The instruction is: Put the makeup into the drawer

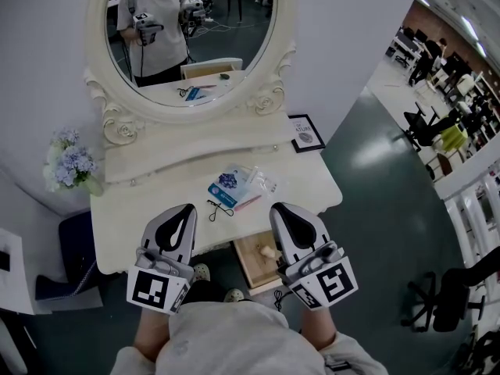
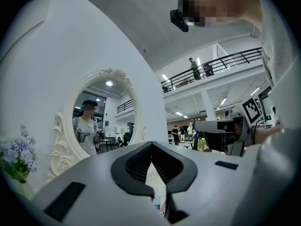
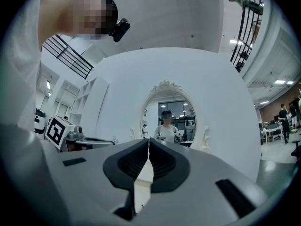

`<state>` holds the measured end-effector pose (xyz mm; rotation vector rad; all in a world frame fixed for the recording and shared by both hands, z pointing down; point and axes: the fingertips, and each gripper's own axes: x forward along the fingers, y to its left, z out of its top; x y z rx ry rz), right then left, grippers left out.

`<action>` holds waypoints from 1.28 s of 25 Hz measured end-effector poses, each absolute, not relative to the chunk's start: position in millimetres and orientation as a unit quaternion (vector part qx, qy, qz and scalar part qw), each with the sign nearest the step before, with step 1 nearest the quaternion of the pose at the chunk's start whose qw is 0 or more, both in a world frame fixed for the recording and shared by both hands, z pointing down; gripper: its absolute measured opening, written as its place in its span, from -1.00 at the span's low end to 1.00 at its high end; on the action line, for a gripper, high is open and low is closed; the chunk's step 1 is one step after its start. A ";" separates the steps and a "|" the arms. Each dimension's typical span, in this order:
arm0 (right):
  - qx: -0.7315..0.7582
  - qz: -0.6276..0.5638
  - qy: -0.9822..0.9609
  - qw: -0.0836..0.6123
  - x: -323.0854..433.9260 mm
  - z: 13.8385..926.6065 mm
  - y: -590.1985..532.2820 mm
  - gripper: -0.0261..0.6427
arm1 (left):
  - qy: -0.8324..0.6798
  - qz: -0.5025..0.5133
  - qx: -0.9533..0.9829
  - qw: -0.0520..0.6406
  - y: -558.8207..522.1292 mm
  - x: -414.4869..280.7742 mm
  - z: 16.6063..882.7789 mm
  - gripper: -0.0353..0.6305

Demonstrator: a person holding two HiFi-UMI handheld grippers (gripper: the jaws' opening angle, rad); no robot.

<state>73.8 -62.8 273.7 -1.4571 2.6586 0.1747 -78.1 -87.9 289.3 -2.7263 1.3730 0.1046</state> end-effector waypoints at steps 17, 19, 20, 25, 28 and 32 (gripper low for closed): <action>-0.474 0.045 0.877 0.063 74.2 281.0 -58.0 -0.85 | 0.459 0.039 -0.887 0.044 -79.1 -80.4 288.0 -0.86; -0.473 0.045 0.878 0.061 73.5 281.4 -56.0 -0.85 | 0.460 0.040 -0.886 0.044 -77.1 -80.9 287.8 -0.86; -0.472 0.045 0.878 0.061 73.3 281.4 -55.2 -0.85 | 0.460 0.041 -0.886 0.044 -76.4 -81.1 287.4 -0.85; -0.470 0.043 0.879 0.066 73.7 281.9 -52.3 -0.85 | 0.463 0.045 -0.884 0.045 -73.7 -82.0 286.3 -0.85; -0.470 0.044 0.879 0.067 73.7 281.4 -49.7 -0.85 | 0.465 0.047 -0.883 0.045 -71.4 -82.7 285.7 -0.85; -0.469 0.047 0.879 0.068 73.6 280.3 -47.0 -0.85 | 0.467 0.049 -0.882 0.046 -68.2 -83.0 284.9 -0.85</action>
